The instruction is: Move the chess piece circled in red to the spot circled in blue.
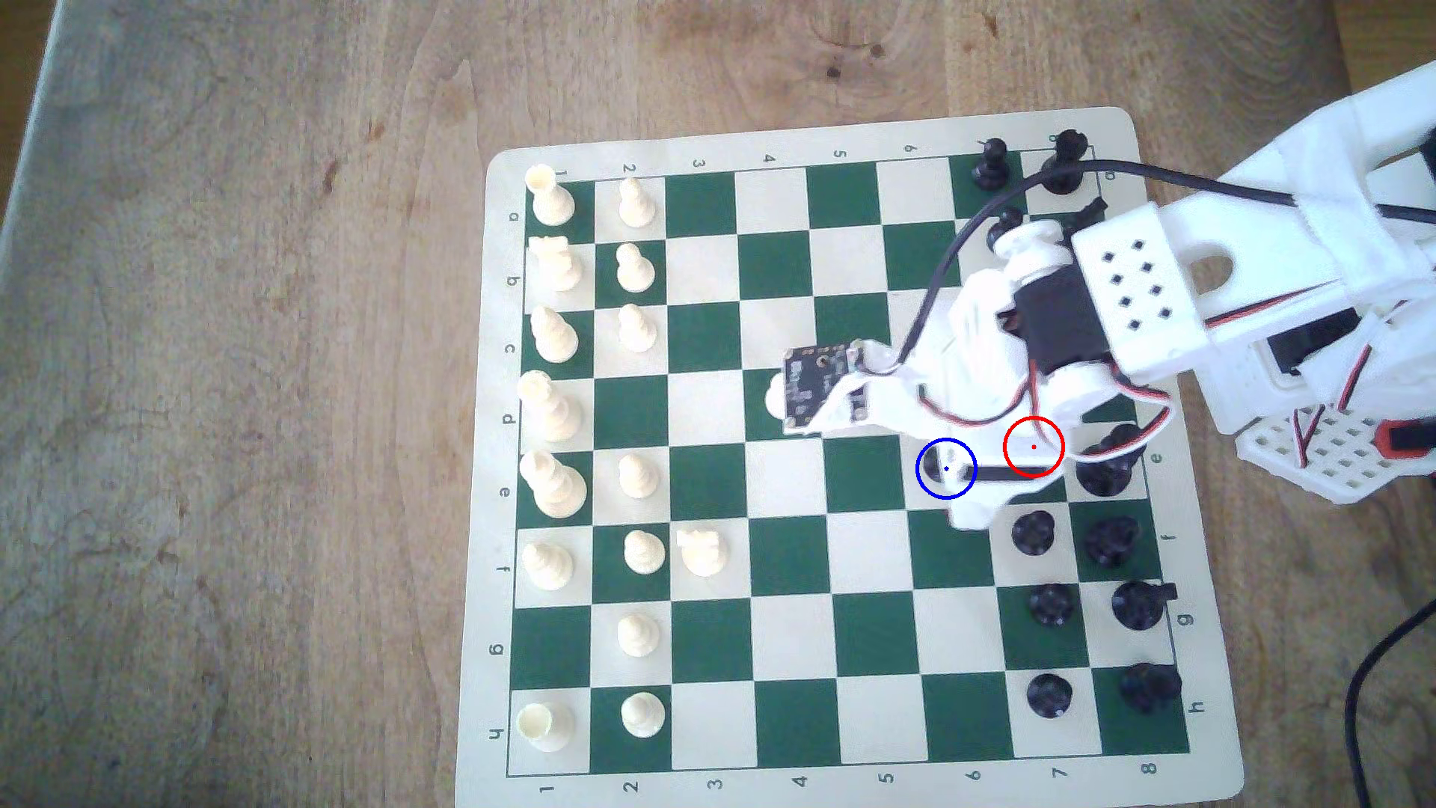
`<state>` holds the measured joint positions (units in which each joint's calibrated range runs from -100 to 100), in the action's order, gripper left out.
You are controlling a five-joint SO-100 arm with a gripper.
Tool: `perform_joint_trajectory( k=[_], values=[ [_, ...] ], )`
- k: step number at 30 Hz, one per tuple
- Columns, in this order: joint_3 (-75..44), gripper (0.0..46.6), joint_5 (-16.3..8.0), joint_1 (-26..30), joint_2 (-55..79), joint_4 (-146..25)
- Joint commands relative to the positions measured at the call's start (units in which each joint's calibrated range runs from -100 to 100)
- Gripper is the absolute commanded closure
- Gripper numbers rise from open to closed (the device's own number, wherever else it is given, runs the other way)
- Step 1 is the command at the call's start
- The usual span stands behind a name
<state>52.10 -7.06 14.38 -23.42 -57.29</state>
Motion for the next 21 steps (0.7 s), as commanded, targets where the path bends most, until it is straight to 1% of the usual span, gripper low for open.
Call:
perform_joint_trajectory(
  k=[1,4,5,7,10,13,14,16,18,19,21],
  values=[
    [-3.42,23.8,0.59,-2.37,-11.81,-6.59],
    [-1.69,24.0,0.59,-1.98,-17.92,-10.44],
    [0.21,24.0,0.54,-1.44,-22.34,-12.49],
    [1.93,24.0,0.44,-0.65,-26.84,-14.7],
    [3.57,23.1,0.2,0.68,-32.69,-19.2],
    [5.65,22.6,-0.54,1.61,-37.02,-19.86],
    [7.74,22.7,-0.59,2.08,-40.42,-19.04],
    [10.55,25.2,-0.1,2.24,-44.75,-17.16],
    [12.81,30.4,0.63,1.77,-48.4,-14.7],
    [14.81,36.2,0.83,-0.03,-51.2,-9.95],
    [17.26,41.6,0.83,-2.53,-52.9,-3.15]
  ],
)
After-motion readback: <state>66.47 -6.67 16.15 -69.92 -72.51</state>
